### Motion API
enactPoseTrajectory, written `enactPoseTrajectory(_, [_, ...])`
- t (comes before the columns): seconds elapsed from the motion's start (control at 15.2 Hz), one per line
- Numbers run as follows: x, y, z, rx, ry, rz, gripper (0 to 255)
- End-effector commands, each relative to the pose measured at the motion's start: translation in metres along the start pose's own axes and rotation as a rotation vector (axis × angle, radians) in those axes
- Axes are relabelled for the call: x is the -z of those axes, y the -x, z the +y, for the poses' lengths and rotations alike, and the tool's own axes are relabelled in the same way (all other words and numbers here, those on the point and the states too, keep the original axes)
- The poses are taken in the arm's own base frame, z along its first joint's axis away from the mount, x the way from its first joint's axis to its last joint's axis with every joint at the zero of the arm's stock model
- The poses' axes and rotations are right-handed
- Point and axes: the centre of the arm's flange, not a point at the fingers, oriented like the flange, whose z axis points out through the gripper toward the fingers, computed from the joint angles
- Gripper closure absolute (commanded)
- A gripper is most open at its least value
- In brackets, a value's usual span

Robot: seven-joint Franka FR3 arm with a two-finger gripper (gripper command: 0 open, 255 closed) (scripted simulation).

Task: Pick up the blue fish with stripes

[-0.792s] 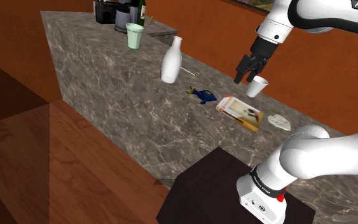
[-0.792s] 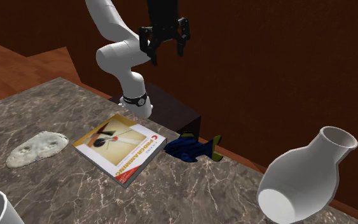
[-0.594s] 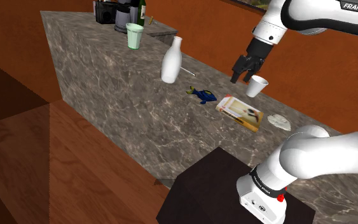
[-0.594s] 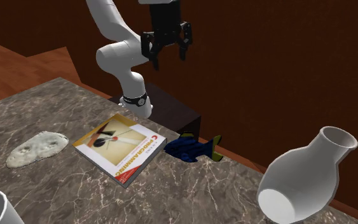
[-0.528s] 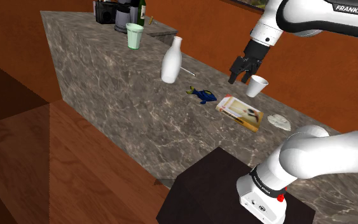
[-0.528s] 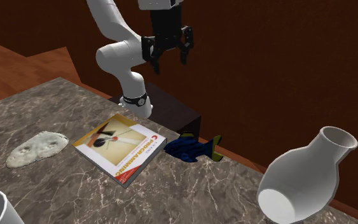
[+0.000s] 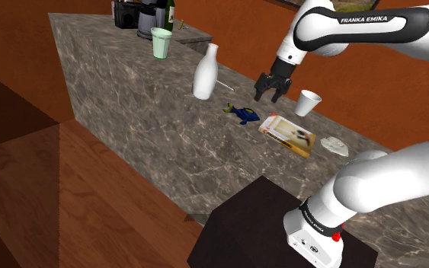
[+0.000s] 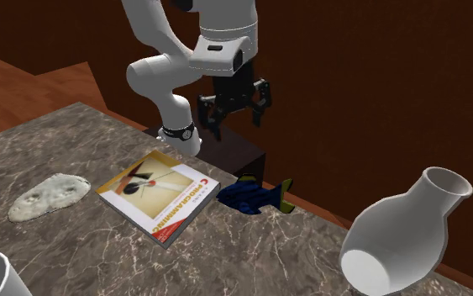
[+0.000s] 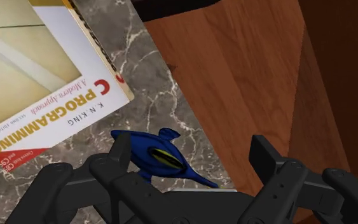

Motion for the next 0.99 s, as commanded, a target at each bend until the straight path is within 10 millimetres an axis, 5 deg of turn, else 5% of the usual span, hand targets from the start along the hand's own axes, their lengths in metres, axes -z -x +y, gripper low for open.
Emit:
enactPoseTrajectory(0.0, [-0.015,-0.024,0.007,-0.04,-0.006,0.0,0])
enactPoseTrajectory(0.66, [-0.092,-0.125,0.049,-0.232,-0.04,-0.007,0])
enactPoseTrajectory(0.92, [-0.11,-0.127,0.052,-0.235,-0.04,-0.007,0])
